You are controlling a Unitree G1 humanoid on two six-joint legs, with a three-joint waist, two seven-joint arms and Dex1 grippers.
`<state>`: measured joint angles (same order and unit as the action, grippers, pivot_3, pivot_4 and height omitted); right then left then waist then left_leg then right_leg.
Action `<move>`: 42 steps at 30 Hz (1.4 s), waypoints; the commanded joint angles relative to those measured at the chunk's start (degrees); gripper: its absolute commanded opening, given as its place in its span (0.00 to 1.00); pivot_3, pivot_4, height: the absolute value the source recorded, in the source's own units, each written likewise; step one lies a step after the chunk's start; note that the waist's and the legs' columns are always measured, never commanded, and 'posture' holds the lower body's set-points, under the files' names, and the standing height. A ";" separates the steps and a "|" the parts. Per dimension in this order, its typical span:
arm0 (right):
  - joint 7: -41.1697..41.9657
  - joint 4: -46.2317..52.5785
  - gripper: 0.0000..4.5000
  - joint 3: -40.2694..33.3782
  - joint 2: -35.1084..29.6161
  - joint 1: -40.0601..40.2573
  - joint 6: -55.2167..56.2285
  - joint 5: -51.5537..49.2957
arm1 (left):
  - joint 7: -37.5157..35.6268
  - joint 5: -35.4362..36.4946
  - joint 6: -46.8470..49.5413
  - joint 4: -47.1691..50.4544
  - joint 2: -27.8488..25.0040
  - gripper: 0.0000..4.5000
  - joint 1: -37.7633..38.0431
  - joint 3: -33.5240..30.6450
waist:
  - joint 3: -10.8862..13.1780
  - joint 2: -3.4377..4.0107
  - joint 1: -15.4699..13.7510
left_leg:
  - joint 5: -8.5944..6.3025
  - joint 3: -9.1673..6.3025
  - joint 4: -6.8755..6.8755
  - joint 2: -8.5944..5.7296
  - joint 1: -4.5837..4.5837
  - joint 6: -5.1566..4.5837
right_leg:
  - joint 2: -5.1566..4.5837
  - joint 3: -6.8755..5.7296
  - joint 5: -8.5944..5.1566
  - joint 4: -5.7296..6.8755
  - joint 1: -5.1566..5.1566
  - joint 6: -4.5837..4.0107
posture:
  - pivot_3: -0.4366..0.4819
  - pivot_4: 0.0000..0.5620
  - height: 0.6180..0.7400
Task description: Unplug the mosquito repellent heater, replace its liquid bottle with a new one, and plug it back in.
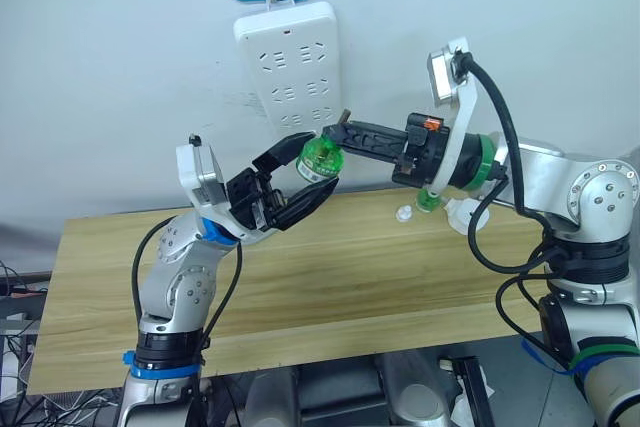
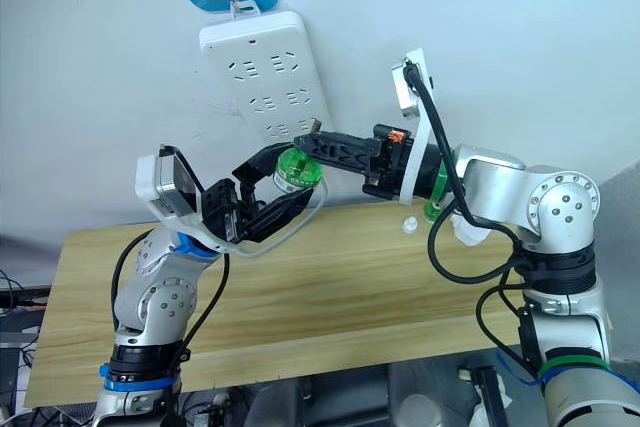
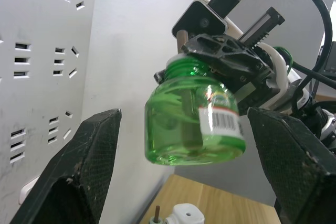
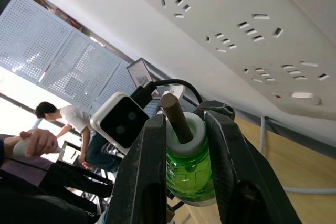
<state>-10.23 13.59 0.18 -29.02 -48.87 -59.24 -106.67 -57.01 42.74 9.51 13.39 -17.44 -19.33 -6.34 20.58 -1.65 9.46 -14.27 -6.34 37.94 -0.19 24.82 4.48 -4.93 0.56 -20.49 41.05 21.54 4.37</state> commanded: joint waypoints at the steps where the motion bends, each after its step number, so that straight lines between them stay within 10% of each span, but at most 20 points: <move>1: -1.13 1.43 0.15 -0.46 -0.53 -0.54 2.02 -3.56 | 0.25 1.03 -1.37 0.94 1.07 0.90 -0.38 -0.42 | 0.00 0.00 0.00 | 0.00 0.00 0.00 0.00 0.00 0.00 | 0.00 0.00 0.00 0.00 0.00 0.00 | 0.23 0.56 1.00; 42: -6.20 -0.35 0.15 -3.74 3.09 -0.65 4.23 -6.33 | 2.71 1.65 -2.60 -0.79 6.36 0.90 -3.82 -0.92 | 0.00 0.00 -0.01 | -0.01 0.00 -0.02 0.00 0.04 -0.01 | 0.00 -0.01 0.00 -0.07 0.00 0.00 | 0.21 0.56 1.00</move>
<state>-16.66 11.37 -1.30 -26.09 -49.13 -54.74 -111.09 -54.32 43.14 7.95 11.35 -11.27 -22.89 -6.89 20.58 -1.65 9.45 -14.28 -6.34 37.93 -0.19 24.86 4.46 -4.93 0.55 -20.49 40.98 21.54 4.37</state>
